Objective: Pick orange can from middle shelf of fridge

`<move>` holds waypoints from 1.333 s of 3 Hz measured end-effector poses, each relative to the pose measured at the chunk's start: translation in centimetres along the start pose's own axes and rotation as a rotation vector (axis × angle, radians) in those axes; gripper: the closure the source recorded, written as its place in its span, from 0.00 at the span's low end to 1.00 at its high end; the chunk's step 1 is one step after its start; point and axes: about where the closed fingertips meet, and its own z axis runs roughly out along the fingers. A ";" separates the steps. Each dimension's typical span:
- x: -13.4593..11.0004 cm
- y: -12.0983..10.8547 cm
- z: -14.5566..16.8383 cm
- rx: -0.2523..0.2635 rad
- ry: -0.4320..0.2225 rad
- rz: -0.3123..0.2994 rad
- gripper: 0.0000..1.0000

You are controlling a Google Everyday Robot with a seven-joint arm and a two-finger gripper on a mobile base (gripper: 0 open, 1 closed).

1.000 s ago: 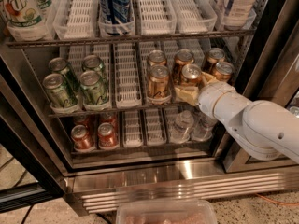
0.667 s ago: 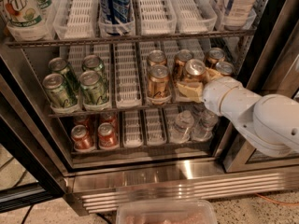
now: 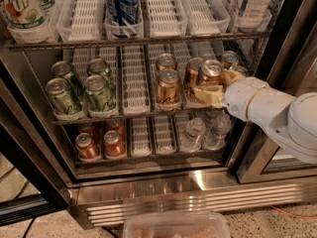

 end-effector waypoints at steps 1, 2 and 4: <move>0.8 1.5 -2.2 -0.079 0.050 -0.016 1.00; 1.6 4.0 -4.4 -0.187 0.091 -0.045 1.00; 1.6 7.5 -7.1 -0.387 0.064 -0.051 1.00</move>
Offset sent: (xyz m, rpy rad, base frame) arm -0.1057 0.0120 -0.0350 -0.1359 0.2020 0.2894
